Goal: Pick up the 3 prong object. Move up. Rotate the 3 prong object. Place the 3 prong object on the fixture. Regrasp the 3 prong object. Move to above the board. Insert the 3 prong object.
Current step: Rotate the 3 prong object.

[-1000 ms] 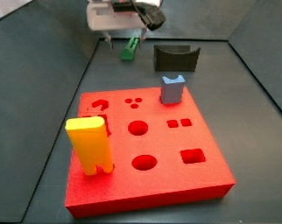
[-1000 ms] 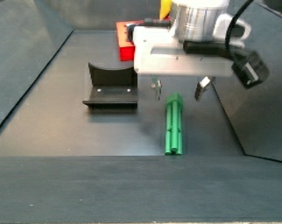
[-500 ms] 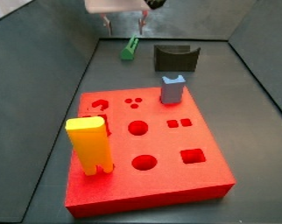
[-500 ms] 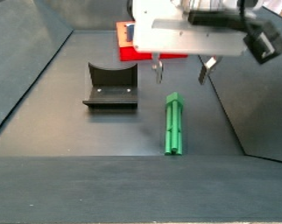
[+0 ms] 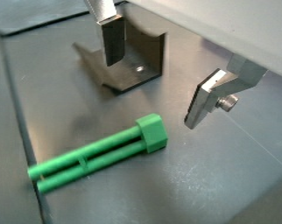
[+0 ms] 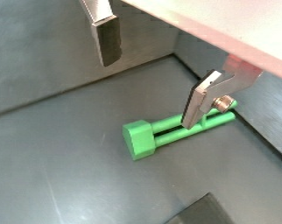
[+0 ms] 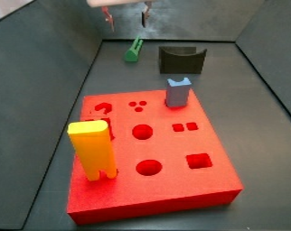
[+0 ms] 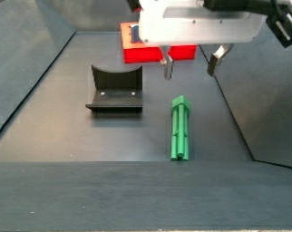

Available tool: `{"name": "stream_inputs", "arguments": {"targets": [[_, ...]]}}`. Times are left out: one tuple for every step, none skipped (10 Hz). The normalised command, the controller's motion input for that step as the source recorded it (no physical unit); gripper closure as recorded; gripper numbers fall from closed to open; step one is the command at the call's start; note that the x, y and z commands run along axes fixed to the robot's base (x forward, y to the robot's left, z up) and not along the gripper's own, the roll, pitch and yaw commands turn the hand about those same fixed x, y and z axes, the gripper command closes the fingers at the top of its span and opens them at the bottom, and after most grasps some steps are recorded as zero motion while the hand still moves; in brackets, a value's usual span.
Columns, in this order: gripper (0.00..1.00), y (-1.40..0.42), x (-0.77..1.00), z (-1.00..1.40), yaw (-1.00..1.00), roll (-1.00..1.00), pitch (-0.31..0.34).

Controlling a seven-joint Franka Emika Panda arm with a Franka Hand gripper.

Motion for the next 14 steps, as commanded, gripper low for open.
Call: {"name": "stream_inputs", "arguments": {"targets": [[0.0, 0.0, 0.04, -0.13, 1.0, 0.0, -0.002], [0.0, 0.0, 0.03, -0.08, 1.0, 0.0, -0.003], [0.0, 0.0, 0.02, -0.06, 1.0, 0.0, -0.004], [0.0, 0.0, 0.03, -0.05, 1.0, 0.0, -0.004], [0.0, 0.0, 0.03, -0.05, 1.0, 0.0, -0.004], [0.0, 0.0, 0.03, -0.04, 1.0, 0.0, -0.005], [0.0, 0.0, 0.03, -0.04, 1.0, 0.0, -0.005], [0.0, 0.0, 0.03, -0.04, 1.0, 0.0, -0.005], [0.0, 0.0, 0.03, -0.04, 1.0, 0.0, -0.005], [0.0, 0.0, 0.03, -0.04, 1.0, 0.0, -0.006], [0.0, 0.0, 0.03, -0.03, 1.0, 0.0, -0.006], [0.0, 0.0, 0.03, -0.03, 1.0, 0.0, -0.006], [0.0, 0.0, 0.03, -0.03, 1.0, 0.0, -0.006], [0.0, 0.0, 0.03, -0.03, 1.0, 0.0, -0.007]]}}
